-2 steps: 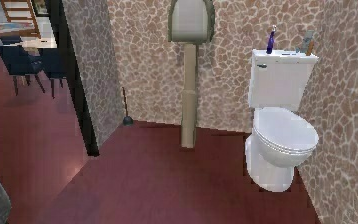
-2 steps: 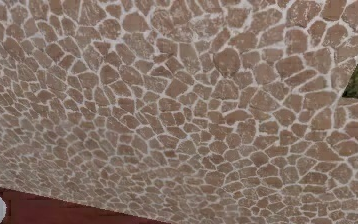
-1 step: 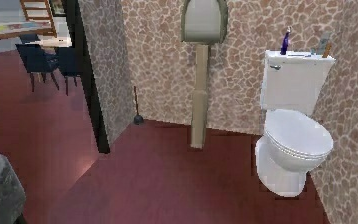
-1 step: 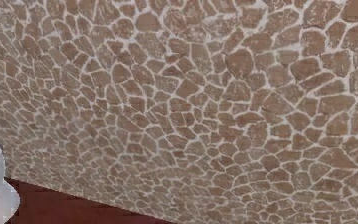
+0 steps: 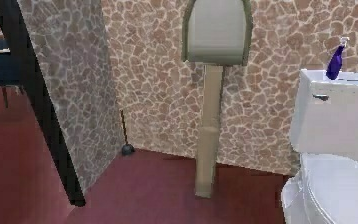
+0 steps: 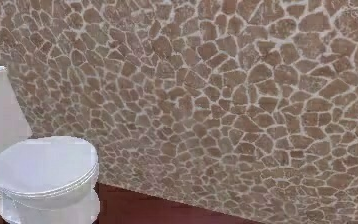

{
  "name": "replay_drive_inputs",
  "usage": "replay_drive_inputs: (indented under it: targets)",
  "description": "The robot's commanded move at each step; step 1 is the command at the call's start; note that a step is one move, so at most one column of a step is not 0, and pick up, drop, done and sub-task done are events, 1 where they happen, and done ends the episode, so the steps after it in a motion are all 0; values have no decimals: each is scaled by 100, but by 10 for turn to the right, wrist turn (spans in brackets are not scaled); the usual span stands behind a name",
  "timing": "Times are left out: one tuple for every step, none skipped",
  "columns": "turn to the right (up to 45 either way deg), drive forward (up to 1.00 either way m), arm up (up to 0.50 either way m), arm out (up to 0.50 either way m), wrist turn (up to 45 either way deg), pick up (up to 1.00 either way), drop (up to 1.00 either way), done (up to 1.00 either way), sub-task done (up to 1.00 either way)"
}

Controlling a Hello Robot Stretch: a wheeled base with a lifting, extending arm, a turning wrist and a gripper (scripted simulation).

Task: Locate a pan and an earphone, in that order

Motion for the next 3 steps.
replay_drive_inputs:
  targets:
    - [-450,0,0,0,0,0,0,0,0]
    - [-60,0,0,0,0,0,0,0,0]
    - [0,30,0,0,0,0,0,0,0]
